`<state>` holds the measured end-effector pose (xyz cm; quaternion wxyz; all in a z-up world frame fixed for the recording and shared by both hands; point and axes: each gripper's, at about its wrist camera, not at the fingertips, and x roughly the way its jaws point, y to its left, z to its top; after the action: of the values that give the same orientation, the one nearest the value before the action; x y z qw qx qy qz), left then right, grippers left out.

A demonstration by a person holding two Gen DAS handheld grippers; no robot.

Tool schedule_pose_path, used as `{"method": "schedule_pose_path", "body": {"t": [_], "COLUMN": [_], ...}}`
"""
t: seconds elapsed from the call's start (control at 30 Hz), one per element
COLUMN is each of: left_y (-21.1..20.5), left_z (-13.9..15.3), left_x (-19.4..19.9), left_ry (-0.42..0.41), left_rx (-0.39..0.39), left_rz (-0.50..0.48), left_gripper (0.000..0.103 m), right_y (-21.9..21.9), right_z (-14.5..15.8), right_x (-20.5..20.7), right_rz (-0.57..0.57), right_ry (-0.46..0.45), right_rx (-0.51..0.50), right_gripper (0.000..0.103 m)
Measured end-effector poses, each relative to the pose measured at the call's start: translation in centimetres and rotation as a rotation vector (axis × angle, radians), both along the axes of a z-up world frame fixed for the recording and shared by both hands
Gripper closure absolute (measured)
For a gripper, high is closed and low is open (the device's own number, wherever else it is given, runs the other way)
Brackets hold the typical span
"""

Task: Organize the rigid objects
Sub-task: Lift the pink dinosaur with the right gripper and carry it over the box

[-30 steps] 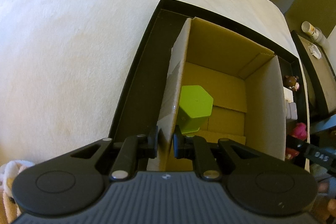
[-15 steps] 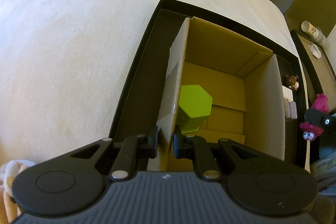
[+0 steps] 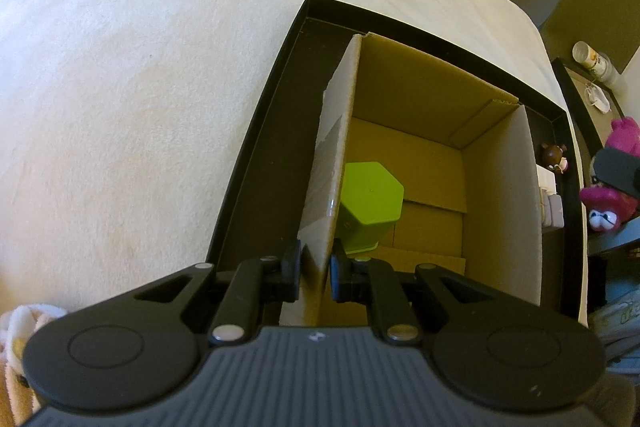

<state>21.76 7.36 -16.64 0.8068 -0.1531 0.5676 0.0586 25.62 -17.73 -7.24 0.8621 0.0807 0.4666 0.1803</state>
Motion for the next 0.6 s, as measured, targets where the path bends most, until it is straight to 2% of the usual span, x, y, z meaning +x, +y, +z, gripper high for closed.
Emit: {"method": "schedule_pose_path", "body": {"t": [0.23,0.43,0.6], "left_y": [0.0,0.0,0.1], "left_z": [0.0,0.0,0.0], "left_x": [-0.1,0.0,-0.2], "left_ry": [-0.002,-0.005,-0.008], "left_rx": [0.000,-0.003,-0.009], "left_rz": [0.001,0.000,-0.001], "left_gripper": [0.090,0.090,0.090], "right_y": [2.2,3.9,5.2], "right_z": [-0.3,-1.6,-2.1], "right_x": [0.2,0.0,-0.2], "right_rz": [0.040,0.080,0.096], "right_ry": [0.011,0.063,0.079], "right_rx": [0.013,0.063,0.062], "right_gripper": [0.064,0.064,0.064]}}
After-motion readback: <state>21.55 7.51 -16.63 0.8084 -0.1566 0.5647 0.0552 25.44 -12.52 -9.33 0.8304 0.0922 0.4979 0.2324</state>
